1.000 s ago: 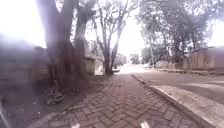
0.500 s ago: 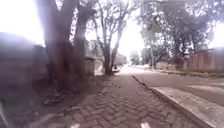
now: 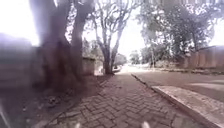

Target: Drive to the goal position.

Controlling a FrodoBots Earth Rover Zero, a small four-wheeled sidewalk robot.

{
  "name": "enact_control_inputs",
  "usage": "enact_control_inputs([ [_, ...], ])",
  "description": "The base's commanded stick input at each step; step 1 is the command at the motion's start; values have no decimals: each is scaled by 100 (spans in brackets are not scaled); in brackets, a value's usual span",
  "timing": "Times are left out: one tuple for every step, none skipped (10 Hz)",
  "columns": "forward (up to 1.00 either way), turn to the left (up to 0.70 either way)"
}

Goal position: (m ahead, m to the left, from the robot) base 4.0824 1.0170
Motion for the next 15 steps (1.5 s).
enact_control_inputs([
  [30,-60],
  [30,-60],
  [30,-60],
  [30,-60],
  [30,-60],
  [30,-60],
  [30,-60],
  [30,-60],
  [30,-60],
  [30,-60],
  [30,-60],
  [30,-60],
  [30,-41],
  [30,-21],
  [30,-1],
])
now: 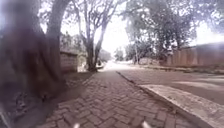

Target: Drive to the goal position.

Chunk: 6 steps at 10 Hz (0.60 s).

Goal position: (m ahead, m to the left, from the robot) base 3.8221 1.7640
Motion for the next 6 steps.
enact_control_inputs([
  [30,4],
  [30,9],
  [30,11],
  [30,6],
  [30,1],
  [34,0],
])
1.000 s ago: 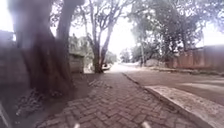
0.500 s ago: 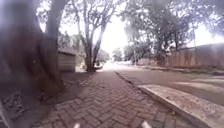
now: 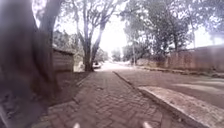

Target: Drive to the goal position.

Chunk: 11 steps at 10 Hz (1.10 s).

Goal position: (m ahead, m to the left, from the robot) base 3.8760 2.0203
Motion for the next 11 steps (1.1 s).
enact_control_inputs([
  [38,0],
  [43,0],
  [47,0],
  [50,0],
  [50,0],
  [50,0],
  [50,0],
  [50,0],
  [50,3],
  [50,5],
  [50,8],
])
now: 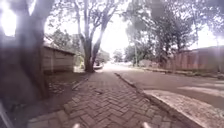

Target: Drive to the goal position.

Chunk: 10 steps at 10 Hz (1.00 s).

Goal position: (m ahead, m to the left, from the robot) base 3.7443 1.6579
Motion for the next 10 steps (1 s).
enact_control_inputs([
  [50,11],
  [50,13],
  [50,12],
  [50,12],
  [50,11],
  [50,11],
  [50,10],
  [50,21],
  [50,18],
  [50,15],
])
